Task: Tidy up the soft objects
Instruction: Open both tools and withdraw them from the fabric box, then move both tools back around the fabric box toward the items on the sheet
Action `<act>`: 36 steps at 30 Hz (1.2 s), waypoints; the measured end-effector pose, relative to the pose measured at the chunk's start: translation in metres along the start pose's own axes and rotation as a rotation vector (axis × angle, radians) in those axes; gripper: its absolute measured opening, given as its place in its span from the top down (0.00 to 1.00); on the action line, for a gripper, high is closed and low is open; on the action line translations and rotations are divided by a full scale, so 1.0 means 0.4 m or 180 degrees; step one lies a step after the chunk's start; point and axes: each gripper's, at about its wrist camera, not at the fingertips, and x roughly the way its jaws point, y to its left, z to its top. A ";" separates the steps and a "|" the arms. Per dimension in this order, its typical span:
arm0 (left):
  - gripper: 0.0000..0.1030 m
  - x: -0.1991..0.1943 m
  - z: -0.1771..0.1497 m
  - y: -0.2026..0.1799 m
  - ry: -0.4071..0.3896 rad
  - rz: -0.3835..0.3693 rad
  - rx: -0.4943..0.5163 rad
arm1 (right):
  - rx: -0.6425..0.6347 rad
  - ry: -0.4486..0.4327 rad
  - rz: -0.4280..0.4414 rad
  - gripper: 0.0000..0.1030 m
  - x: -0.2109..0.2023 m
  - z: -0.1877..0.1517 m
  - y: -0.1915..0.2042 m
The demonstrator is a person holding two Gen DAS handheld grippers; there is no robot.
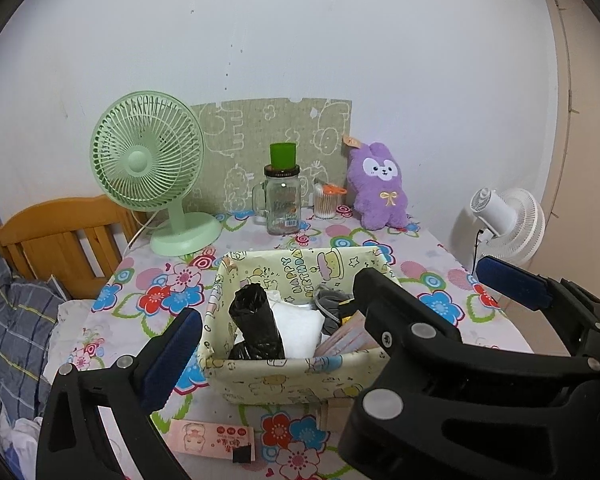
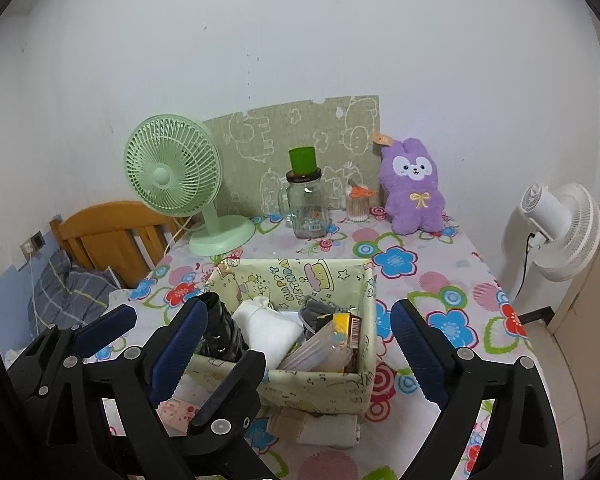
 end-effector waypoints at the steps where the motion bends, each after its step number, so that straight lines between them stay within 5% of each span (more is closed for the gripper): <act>1: 0.00 -0.008 -0.001 -0.001 -0.0013 0.0004 0.0003 | -0.0002 -0.0012 -0.0006 0.07 -0.008 -0.002 0.001; 36: 0.00 -0.133 -0.111 -0.019 -0.0126 0.0127 0.0005 | -0.0073 -0.0102 -0.0157 0.02 -0.143 -0.110 0.036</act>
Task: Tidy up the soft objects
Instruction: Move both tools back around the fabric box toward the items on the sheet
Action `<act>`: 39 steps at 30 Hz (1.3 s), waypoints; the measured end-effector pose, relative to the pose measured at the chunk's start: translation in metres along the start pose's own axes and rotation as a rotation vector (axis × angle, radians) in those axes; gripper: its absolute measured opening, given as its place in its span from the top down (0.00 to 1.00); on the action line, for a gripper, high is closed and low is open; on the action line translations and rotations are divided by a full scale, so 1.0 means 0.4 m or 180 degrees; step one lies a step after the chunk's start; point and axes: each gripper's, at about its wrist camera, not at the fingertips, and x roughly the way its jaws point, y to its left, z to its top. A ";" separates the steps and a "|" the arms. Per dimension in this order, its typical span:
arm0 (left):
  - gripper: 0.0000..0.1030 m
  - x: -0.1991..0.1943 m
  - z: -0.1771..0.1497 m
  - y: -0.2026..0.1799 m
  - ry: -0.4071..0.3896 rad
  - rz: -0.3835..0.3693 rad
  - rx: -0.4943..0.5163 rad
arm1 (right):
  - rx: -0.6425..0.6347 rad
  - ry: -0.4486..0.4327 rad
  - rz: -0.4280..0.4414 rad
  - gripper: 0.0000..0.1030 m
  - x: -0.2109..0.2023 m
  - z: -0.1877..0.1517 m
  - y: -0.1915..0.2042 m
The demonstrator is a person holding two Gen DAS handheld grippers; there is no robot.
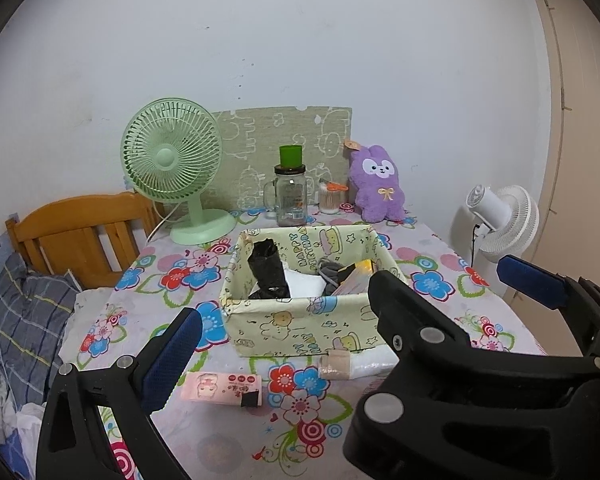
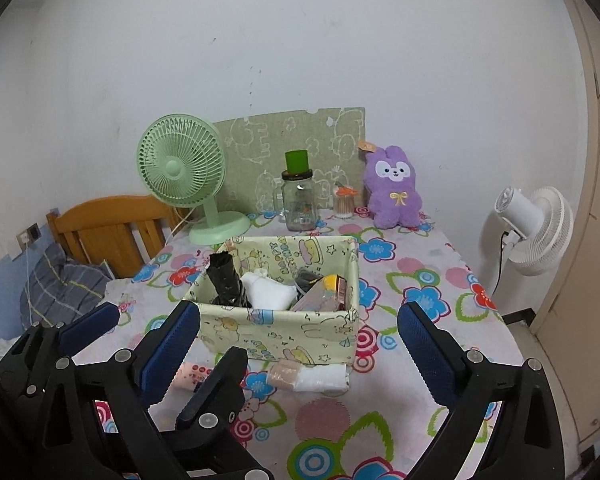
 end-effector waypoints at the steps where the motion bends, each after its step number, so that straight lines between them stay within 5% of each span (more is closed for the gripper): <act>1: 0.00 0.000 -0.003 0.000 0.0005 0.0004 -0.0007 | 0.0002 0.0010 0.0003 0.02 0.001 -0.003 0.000; 18: 0.00 0.057 -0.063 -0.002 0.0191 -0.0085 -0.0056 | 0.0026 0.0142 -0.0046 0.02 0.055 -0.068 -0.012; 39: 0.00 0.196 -0.150 0.008 0.0687 -0.0052 -0.0088 | 0.0101 0.0667 -0.0056 0.02 0.217 -0.158 -0.027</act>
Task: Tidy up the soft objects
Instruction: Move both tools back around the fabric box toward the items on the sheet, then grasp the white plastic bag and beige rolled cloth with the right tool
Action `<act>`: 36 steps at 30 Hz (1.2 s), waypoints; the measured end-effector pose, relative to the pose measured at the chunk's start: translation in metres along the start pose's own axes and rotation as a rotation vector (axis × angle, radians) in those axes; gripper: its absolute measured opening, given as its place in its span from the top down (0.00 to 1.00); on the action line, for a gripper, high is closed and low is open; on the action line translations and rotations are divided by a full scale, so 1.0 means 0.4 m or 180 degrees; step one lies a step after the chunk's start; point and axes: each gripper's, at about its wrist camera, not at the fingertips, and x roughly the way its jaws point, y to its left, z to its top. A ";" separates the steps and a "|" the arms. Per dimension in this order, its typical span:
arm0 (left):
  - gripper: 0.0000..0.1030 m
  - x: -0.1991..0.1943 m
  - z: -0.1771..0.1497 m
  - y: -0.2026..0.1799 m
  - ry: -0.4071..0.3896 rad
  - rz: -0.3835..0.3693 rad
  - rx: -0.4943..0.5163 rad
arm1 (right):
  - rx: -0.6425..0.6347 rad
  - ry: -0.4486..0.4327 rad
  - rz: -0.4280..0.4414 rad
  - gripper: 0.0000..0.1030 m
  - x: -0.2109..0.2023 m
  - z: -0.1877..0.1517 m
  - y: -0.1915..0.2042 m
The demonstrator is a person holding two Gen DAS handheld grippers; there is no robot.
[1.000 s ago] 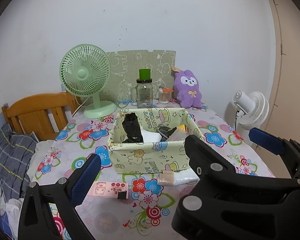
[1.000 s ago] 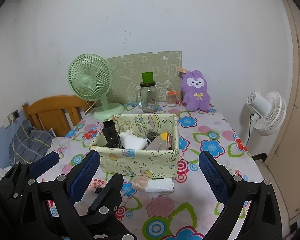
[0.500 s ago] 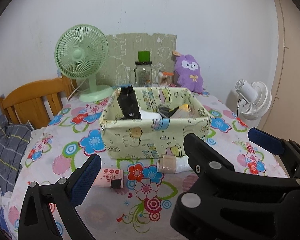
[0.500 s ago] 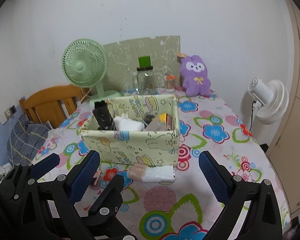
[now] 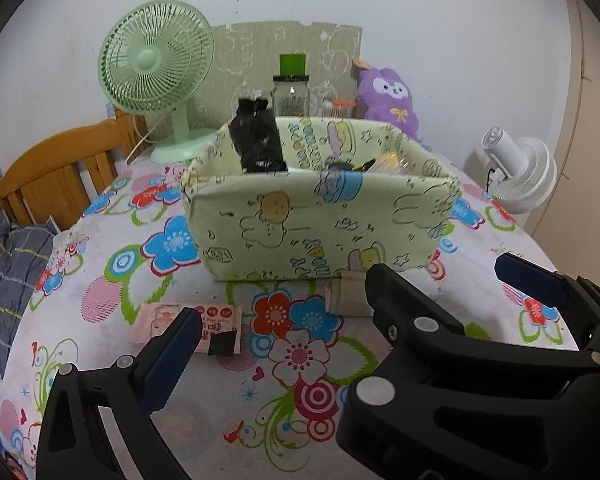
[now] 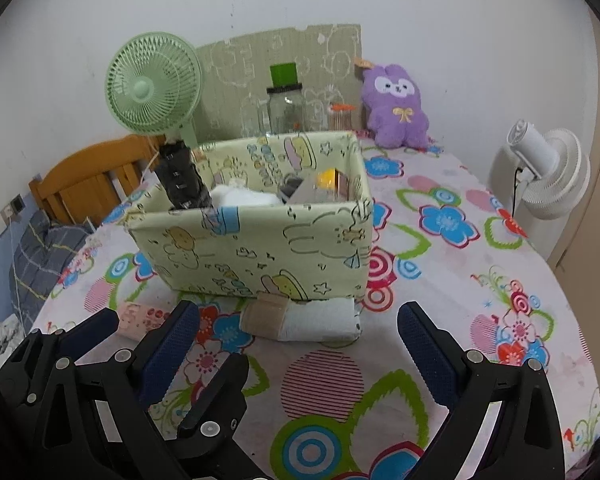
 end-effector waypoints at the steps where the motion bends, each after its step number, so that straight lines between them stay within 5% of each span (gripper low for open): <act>1: 0.00 0.008 -0.001 0.002 0.0026 0.0011 -0.0008 | 0.0007 0.0028 0.0001 0.03 0.010 -0.001 -0.001; 9: 0.00 0.066 -0.001 0.002 0.0221 0.0079 -0.0036 | 0.0116 0.0218 -0.0042 0.03 0.070 -0.003 -0.027; 27: 0.01 0.154 0.003 -0.021 0.0553 0.0082 0.0009 | 0.0094 0.0586 -0.0224 0.28 0.173 -0.007 -0.056; 32: 0.01 0.158 0.003 -0.030 0.0567 0.0108 0.0035 | 0.0044 0.0573 -0.0214 0.47 0.169 -0.008 -0.049; 36: 0.01 0.154 0.002 -0.034 0.0545 0.0115 0.0052 | 0.0053 0.0564 -0.0195 0.52 0.166 -0.011 -0.049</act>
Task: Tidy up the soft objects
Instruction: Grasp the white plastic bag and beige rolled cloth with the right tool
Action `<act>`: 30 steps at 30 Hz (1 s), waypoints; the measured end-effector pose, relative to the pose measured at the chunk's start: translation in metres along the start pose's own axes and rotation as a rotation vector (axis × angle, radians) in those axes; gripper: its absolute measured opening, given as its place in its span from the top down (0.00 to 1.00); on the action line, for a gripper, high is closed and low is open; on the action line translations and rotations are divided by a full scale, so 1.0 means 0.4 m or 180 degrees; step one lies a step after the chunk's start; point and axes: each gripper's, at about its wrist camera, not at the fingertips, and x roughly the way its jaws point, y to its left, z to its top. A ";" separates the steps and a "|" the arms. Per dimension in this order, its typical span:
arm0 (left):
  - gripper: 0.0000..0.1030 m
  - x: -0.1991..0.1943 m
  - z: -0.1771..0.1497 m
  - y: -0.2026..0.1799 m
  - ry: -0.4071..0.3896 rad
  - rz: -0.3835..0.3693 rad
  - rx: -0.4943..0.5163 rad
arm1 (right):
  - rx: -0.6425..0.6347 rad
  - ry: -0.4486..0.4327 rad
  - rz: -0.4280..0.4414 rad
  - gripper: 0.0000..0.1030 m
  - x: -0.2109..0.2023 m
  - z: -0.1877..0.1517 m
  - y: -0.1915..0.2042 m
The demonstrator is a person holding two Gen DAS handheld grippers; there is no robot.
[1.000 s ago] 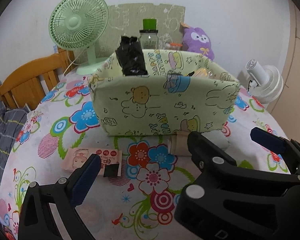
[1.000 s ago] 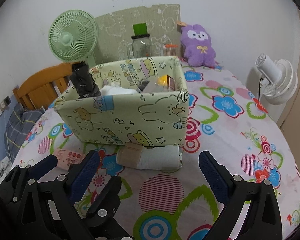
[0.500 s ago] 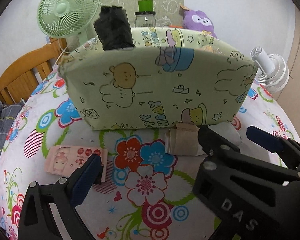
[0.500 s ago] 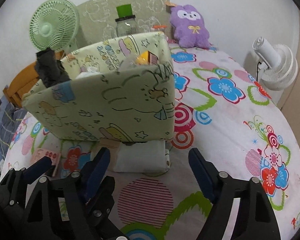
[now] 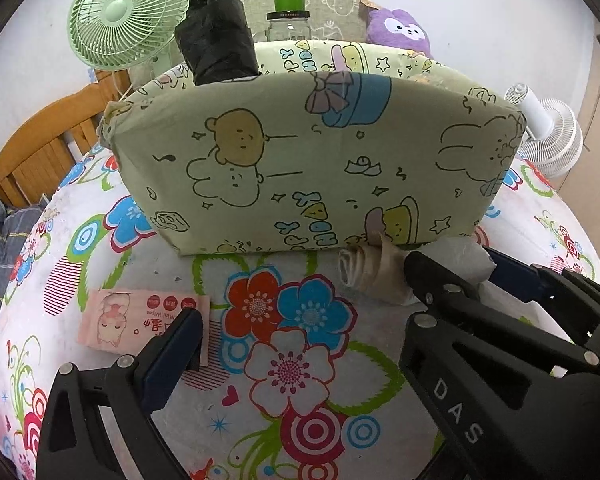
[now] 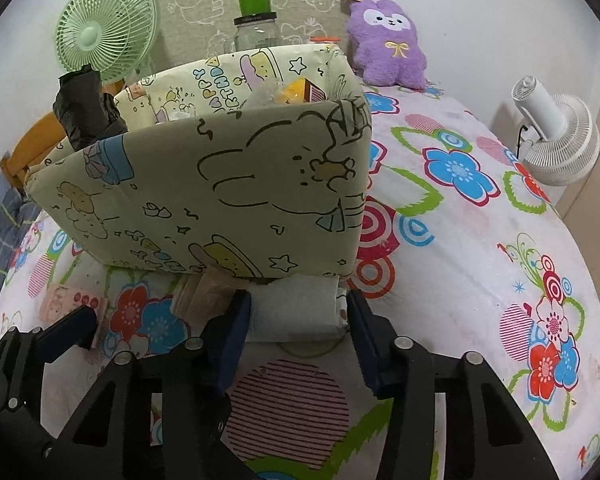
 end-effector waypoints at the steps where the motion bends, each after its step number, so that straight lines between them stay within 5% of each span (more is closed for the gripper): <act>1: 0.01 -0.003 -0.001 -0.001 -0.0012 0.0003 0.0008 | 0.0008 0.0001 0.0011 0.52 -0.002 -0.002 -0.001; 30: 0.01 -0.107 -0.019 0.147 -0.0359 0.0209 -0.0101 | -0.0167 -0.0265 0.0193 0.53 -0.106 -0.002 0.141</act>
